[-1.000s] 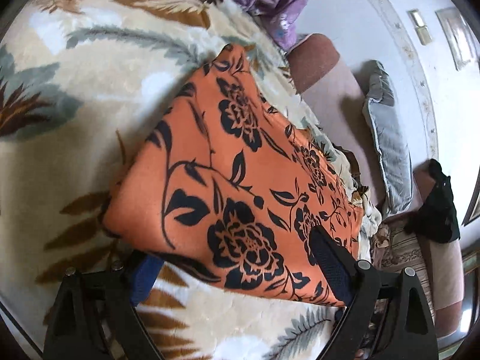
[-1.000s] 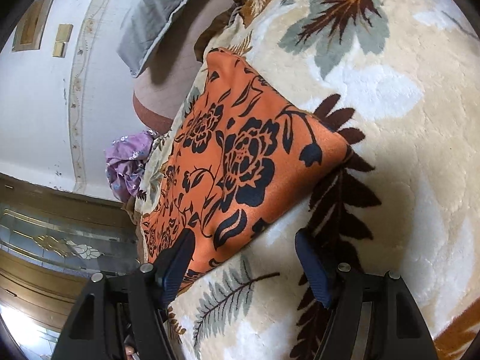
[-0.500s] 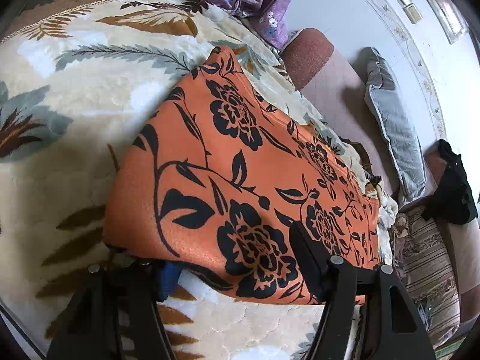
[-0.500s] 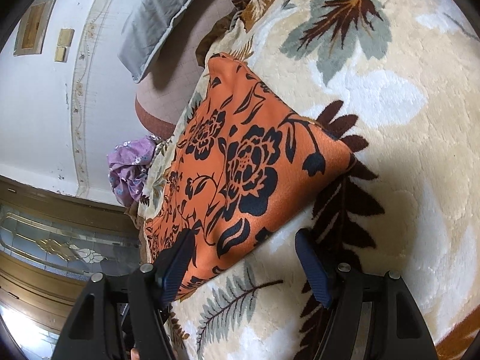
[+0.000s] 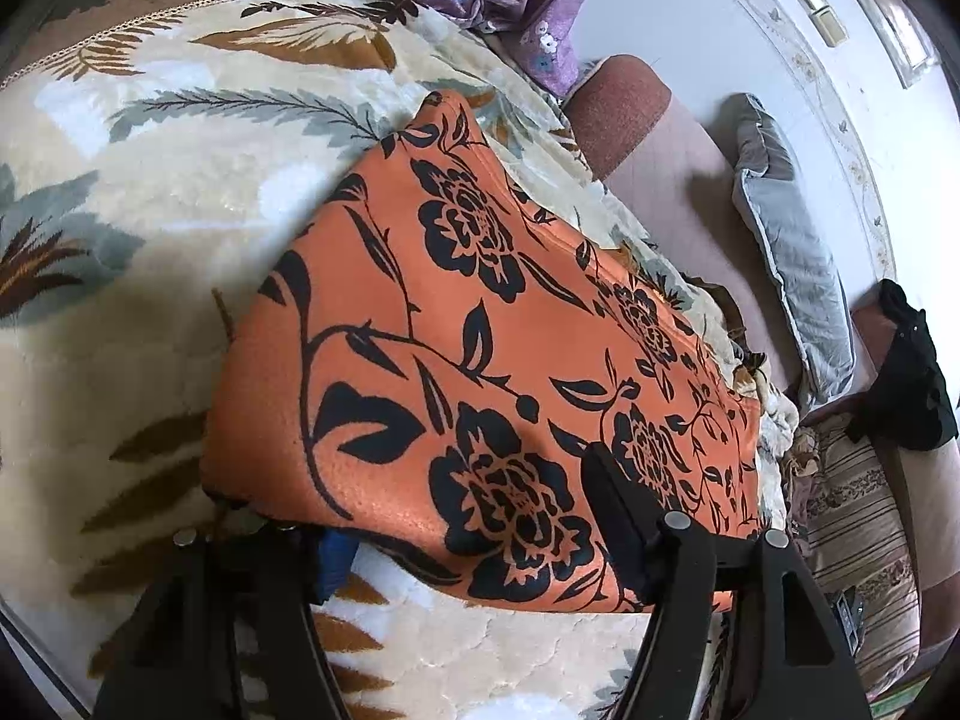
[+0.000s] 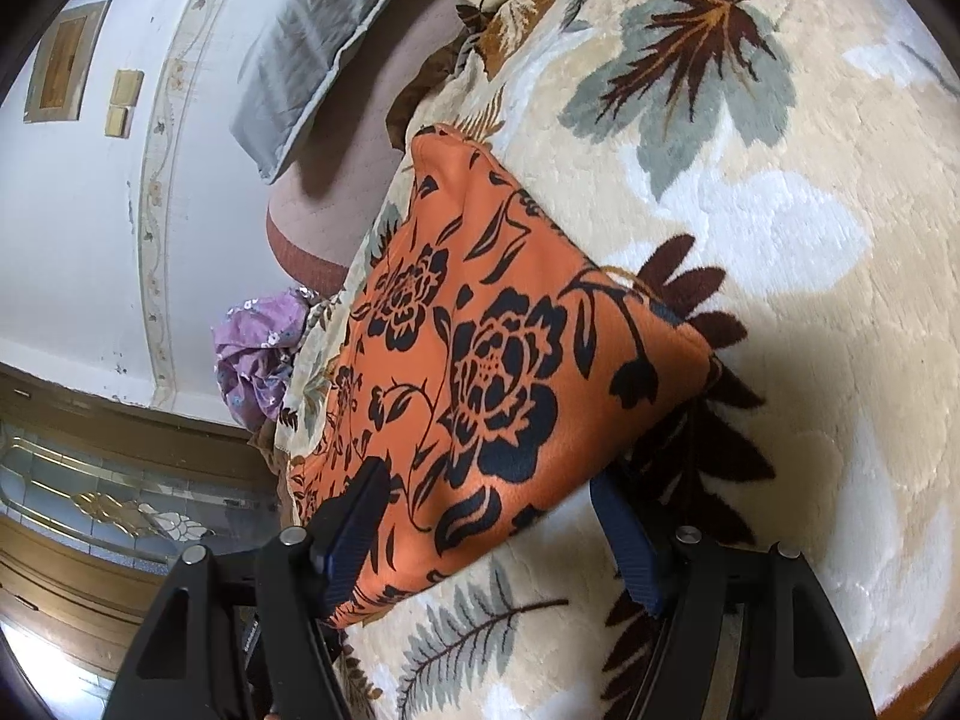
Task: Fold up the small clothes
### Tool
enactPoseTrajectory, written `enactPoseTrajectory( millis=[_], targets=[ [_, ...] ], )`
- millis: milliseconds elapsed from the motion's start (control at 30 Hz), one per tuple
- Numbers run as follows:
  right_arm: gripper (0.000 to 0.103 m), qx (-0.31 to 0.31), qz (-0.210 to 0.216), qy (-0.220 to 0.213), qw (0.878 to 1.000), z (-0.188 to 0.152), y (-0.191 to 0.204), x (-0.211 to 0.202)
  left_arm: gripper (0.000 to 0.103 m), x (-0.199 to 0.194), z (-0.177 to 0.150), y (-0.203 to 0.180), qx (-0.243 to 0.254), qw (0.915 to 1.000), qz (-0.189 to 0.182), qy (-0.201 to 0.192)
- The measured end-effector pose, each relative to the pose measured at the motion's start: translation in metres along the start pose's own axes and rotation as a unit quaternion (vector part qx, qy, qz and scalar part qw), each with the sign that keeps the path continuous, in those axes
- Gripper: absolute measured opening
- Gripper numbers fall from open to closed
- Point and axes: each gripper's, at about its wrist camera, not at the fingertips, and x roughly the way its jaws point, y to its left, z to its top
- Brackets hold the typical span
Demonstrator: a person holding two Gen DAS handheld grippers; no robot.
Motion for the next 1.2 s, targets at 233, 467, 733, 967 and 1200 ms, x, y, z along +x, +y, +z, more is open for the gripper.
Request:
enactPoseTrajectory(
  millis=[233,467,733,967,1200],
  targets=[
    [0.073,0.013,0.006,-0.006,1.000,0.007,-0.003,0.002,0.071,0.002,0.000,-0.005,0.009,0.9999,0.013,-0.004],
    [0.074,-0.003,0.013,-0.025,1.000,0.012,0.004,0.003,0.075,0.004,-0.002,-0.010,0.016,0.9996,0.020,-0.008],
    [0.074,-0.044,-0.014,-0.050,0.998,0.017,0.019,0.030,0.075,0.006,-0.001,-0.012,0.026,0.9992,0.028,-0.010],
    [0.063,-0.053,-0.028,-0.056,0.997,0.017,0.023,0.028,0.076,0.006,0.000,-0.014,0.030,0.9991,0.028,-0.015],
    [0.025,-0.094,-0.062,-0.080,0.990,0.012,0.032,0.022,0.041,0.006,0.003,-0.008,0.027,0.9984,0.046,-0.019]
  ],
)
